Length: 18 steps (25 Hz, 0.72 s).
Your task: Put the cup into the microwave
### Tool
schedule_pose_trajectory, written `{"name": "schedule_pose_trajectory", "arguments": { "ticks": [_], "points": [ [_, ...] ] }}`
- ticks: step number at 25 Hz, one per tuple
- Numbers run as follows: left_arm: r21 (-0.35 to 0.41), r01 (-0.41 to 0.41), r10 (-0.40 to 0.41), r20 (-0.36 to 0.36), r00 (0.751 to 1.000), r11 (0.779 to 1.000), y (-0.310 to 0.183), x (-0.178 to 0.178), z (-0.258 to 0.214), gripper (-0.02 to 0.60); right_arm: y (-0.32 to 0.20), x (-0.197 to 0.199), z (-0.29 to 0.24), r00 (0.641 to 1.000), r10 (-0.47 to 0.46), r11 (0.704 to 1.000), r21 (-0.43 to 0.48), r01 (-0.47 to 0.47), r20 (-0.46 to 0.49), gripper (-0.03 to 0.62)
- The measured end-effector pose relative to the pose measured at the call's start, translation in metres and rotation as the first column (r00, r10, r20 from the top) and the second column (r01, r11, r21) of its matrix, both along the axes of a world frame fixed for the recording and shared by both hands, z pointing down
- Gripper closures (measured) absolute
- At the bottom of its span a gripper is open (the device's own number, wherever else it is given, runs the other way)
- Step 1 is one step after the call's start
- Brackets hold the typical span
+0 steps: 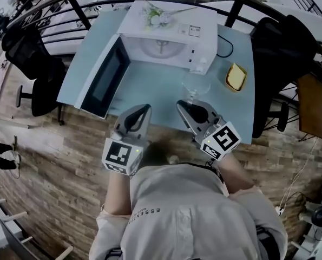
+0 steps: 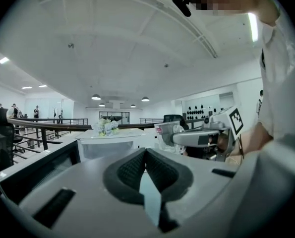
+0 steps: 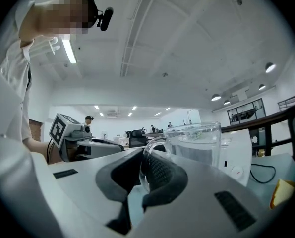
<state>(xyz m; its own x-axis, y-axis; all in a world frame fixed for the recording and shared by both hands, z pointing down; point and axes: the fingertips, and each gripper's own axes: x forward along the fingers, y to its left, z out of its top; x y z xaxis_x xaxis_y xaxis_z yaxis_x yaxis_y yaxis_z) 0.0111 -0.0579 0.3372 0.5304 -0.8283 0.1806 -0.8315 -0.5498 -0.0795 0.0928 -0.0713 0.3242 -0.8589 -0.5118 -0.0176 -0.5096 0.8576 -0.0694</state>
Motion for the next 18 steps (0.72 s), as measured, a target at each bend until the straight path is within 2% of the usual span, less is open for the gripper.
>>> {"name": "schedule_pose_trajectory", "arguments": {
  "ticks": [8,13,18],
  "points": [
    [-0.033,-0.016,0.015,-0.037,0.999,0.999,-0.066,-0.024,0.008,0.580,-0.063,-0.031,0.018,0.999,-0.028,0.999,-0.042,0.027,-0.018,0.571],
    [-0.073,-0.058,0.054,-0.055,0.997,0.996,-0.107,-0.032,0.015,0.580,-0.107,-0.052,0.039,0.998,-0.040,0.997,-0.072,0.037,-0.048,0.571],
    [-0.107,-0.064,0.060,-0.033,0.998,0.992,-0.141,-0.047,0.044,0.580,-0.144,-0.074,0.070,0.996,-0.053,0.994,-0.097,0.045,-0.078,0.571]
  ]
}}
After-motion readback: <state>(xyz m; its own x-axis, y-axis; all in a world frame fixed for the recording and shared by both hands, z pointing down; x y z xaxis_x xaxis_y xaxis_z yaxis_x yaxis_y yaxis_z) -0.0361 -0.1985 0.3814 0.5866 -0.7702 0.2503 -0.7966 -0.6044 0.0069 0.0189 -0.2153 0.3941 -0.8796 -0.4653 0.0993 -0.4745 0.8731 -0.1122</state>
